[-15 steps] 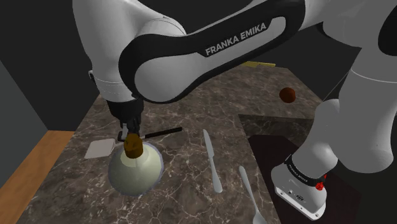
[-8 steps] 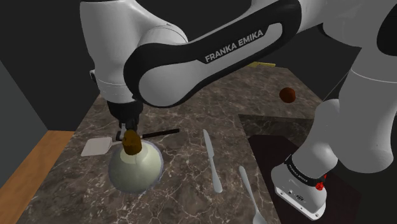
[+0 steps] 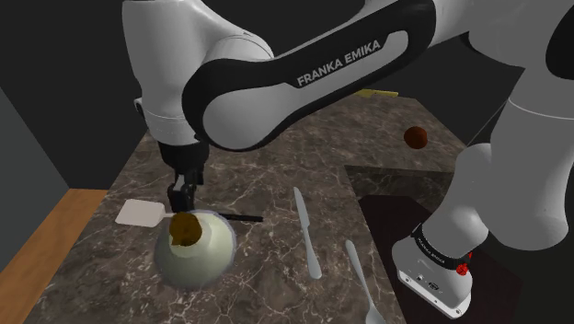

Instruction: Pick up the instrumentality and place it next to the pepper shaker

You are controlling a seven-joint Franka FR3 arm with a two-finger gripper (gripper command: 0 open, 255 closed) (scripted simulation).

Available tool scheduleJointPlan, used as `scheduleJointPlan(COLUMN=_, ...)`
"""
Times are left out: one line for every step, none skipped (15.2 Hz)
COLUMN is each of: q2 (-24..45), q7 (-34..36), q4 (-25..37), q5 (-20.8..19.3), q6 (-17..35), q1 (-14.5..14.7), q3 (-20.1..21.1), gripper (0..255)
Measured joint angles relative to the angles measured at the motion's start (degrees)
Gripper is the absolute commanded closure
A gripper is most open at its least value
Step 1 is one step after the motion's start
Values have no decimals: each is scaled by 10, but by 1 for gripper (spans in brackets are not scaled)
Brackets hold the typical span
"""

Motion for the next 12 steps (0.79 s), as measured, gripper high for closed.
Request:
scheduleJointPlan(q2=-2, q7=-1, q4=-1, q5=1, q6=-9, q1=-1, q3=0, gripper=0)
scheduleJointPlan(q2=2, q7=-2, q4=3, q5=0, q6=-10, q1=-1, q3=-1, gripper=0)
scheduleJointPlan(q2=9, q7=1, q4=7, q5=-3, q6=0, q1=0, q3=-3, gripper=0)
scheduleJointPlan(q2=9, q7=4, q4=6, q5=-2, q6=19, q1=3, q3=-2, gripper=0)
scheduleJointPlan(q2=12, q7=5, q4=15, q5=-1, q6=23, q1=7, q3=1, gripper=0)
scheduleJointPlan(q2=9, q7=4, q4=24, q5=1, q6=-7, q1=9, q3=4, gripper=0)
scheduleJointPlan(q2=7, q7=2, q4=34, q5=3, q6=-40, q1=10, q3=5, gripper=0)
scheduleJointPlan(q2=6, q7=1, q4=39, q5=4, q6=-57, q1=11, q3=6, gripper=0)
scheduleJointPlan(q2=5, q7=0, q4=40, q5=5, q6=-65, q1=11, q3=6, gripper=0)
scheduleJointPlan(q2=4, q7=0, q4=41, q5=6, q6=-69, q1=11, q3=6, gripper=0)
scheduleJointPlan(q2=4, q7=0, q4=41, q5=6, q6=-71, q1=11, q3=6, gripper=0)
scheduleJointPlan(q2=4, q7=0, q4=41, q5=6, q6=-72, q1=11, q3=6, gripper=0)
